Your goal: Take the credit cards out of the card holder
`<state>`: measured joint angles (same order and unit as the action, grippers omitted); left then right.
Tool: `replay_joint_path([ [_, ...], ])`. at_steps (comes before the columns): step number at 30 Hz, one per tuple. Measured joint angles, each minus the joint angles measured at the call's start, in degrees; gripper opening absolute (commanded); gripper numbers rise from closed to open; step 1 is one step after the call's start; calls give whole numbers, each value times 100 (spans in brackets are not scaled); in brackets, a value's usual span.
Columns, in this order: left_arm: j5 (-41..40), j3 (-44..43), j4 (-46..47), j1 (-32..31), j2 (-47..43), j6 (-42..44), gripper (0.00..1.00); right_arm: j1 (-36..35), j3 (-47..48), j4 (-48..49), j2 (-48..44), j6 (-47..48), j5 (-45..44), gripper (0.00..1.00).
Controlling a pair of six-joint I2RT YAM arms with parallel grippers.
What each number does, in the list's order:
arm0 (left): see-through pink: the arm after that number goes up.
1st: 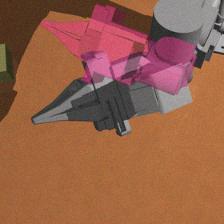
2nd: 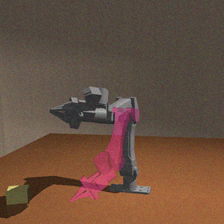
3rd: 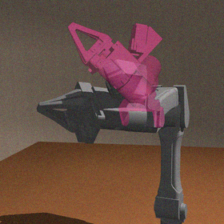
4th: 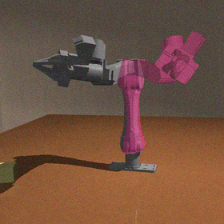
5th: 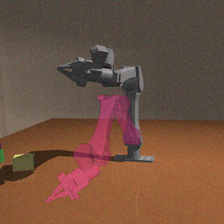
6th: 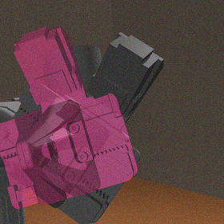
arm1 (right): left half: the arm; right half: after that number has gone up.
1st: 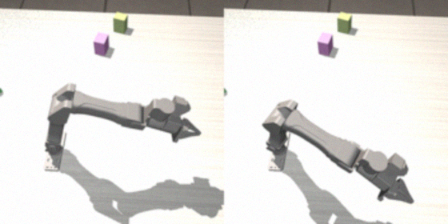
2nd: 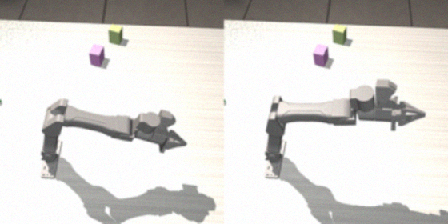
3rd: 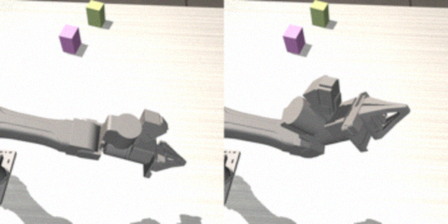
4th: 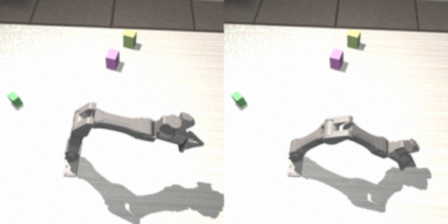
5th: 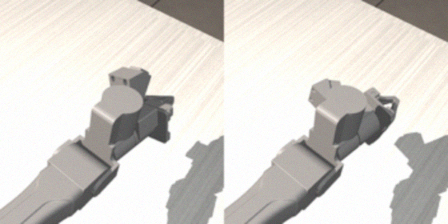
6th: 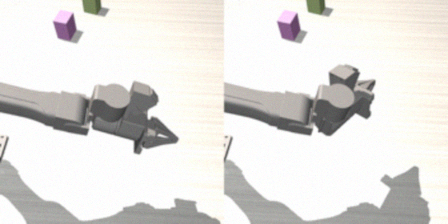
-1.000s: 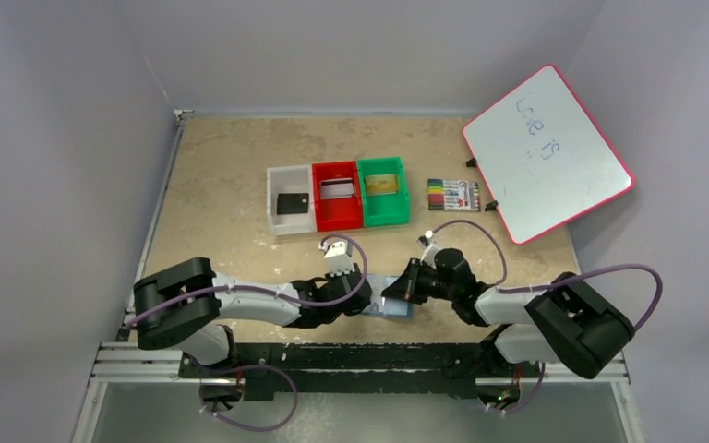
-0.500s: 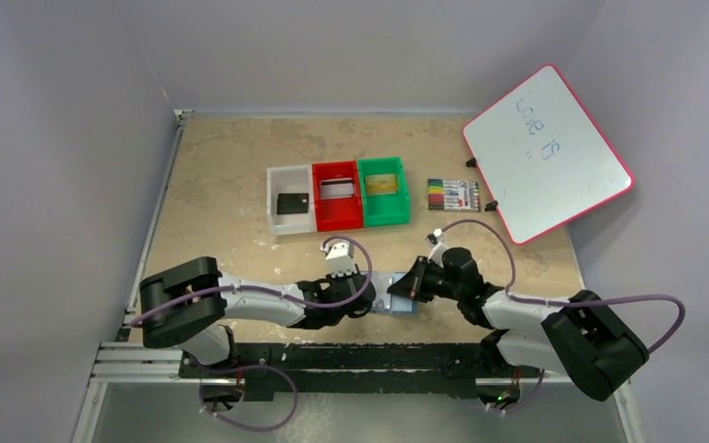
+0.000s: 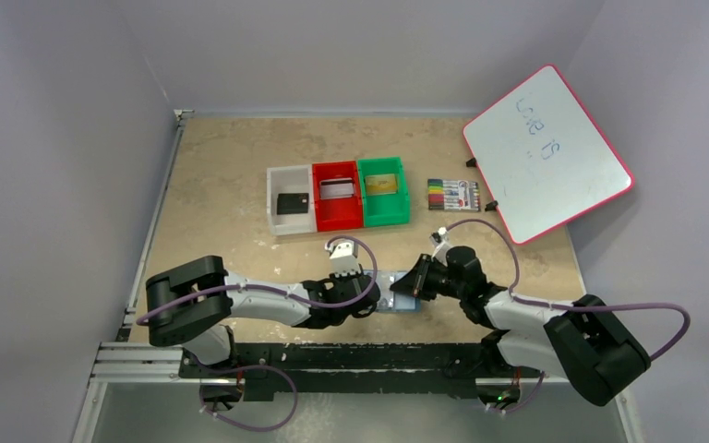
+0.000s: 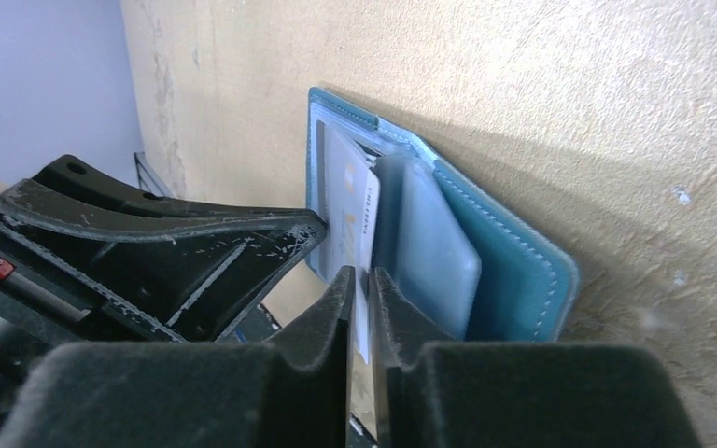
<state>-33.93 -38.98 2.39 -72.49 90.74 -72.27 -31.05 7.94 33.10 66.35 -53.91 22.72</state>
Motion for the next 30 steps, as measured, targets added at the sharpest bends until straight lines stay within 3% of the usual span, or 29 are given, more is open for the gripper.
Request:
replay_joint_path([
  [2,-4,-24,-24,-4,13,9,4,0,-9,26,0,-2,33,1],
  [10,-24,-68,-66,-4,37,9,2,20,-50,-101,-22,24,-26,0],
  [30,-72,-129,-190,-22,55,7,3,39,398,-2055,-1058,435,-739,1],
])
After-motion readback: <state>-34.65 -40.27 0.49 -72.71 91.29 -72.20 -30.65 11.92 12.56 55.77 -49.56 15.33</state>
